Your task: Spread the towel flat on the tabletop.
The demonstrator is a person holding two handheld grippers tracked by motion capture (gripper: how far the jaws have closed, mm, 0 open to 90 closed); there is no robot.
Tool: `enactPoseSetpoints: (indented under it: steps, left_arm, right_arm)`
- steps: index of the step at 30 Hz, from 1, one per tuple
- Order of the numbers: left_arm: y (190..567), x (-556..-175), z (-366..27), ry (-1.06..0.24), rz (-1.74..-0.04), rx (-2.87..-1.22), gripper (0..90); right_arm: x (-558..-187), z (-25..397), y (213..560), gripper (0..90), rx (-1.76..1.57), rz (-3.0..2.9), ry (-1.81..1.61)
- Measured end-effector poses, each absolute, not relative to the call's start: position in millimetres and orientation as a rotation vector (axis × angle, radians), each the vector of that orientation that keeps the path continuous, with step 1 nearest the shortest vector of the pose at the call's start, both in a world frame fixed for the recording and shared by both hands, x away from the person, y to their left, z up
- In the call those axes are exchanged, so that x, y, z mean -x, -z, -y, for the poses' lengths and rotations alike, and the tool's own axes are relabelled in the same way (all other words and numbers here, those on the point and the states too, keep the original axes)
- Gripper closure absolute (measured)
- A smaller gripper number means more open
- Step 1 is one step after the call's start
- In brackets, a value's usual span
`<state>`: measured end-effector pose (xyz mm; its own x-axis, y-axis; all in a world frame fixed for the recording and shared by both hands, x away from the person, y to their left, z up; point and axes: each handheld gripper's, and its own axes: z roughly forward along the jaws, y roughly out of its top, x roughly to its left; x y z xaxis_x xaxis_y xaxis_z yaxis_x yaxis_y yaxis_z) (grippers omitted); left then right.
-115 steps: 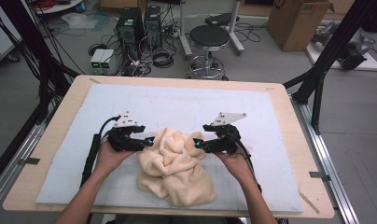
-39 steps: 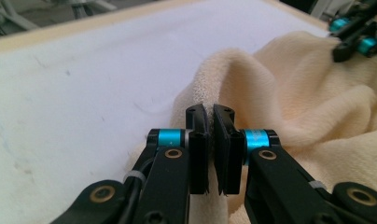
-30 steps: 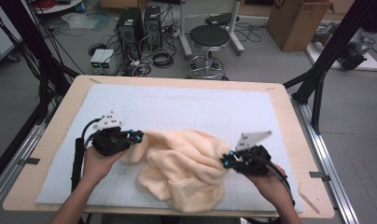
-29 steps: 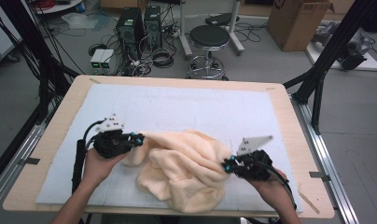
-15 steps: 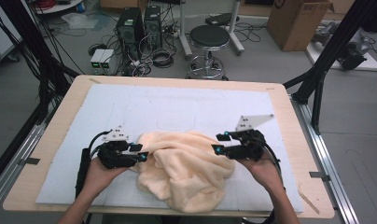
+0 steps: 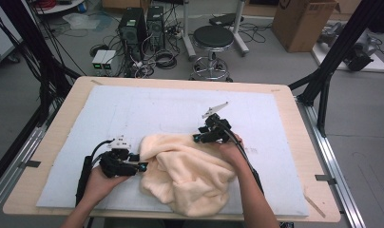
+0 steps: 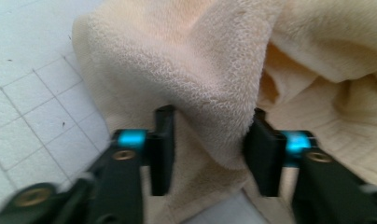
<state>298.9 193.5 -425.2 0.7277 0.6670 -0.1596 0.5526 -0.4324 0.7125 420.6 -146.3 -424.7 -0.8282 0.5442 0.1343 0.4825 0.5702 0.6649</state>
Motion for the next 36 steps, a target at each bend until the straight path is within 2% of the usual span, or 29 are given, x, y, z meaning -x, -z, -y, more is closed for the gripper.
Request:
enactPoseSetpoints:
  steps: [1, 2, 3, 6, 12, 15, 17, 19, 21, 23, 26, 28, 31, 36]
  left_arm:
    - [426, -301, -194, -0.179, -0.91, -2.146, 67.4]
    - [427, -303, -194, -0.178, -0.92, -2.14, 72.0]
    - [426, -304, -195, -0.19, -0.924, -2.13, 75.6]
    - [423, -311, -199, -0.239, -0.954, -2.09, 80.9]
    - [413, -328, -200, -0.292, -1.025, -1.971, 81.6]
    - [412, -332, -198, -0.248, -1.038, -1.964, 76.4]
    - [411, -330, -200, -0.215, -1.033, -1.957, 60.7]
    - [406, -328, -204, -0.189, -1.014, -1.933, 53.7]
    - [401, -326, -209, -0.164, -1.014, -1.902, 45.7]
    - [396, -326, -216, -0.149, -1.02, -1.867, 44.3]
    - [392, -332, -225, -0.164, -1.069, -1.814, 44.3]
    - [393, -336, -230, -0.178, -1.115, -1.768, 50.5]
    - [404, -344, -226, -0.267, -1.208, -1.838, 55.3]
    - [423, -346, -212, -0.297, -1.187, -2.006, 55.0]
  right_arm:
    - [-423, 147, 428, 68.1, -0.894, -2.732, -1.123]
    - [-424, 148, 428, 81.9, -0.907, -2.751, -1.162]
    - [-423, 150, 427, 87.3, -0.893, -2.765, -1.161]
    - [-417, 159, 414, 88.1, -0.869, -2.738, -1.108]
    - [-384, 198, 372, 88.3, -0.859, -2.603, -1.15]
    - [-362, 214, 362, 88.2, -0.859, -2.555, -1.151]
    - [-350, 220, 365, 88.1, -0.853, -2.57, -1.162]
    - [-338, 223, 373, 88.0, -0.825, -2.621, -1.087]
    - [-331, 225, 379, 87.8, -0.829, -2.643, -1.072]
    - [-331, 228, 380, 86.4, -0.818, -2.645, -1.085]
    - [-337, 230, 376, 74.2, -0.831, -2.593, -1.172]
    - [-345, 230, 373, 68.5, -0.867, -2.54, -1.247]
    - [-362, 226, 375, 61.1, -0.9, -2.49, -1.29]
    - [-384, 214, 404, 55.3, -0.949, -2.598, -1.185]
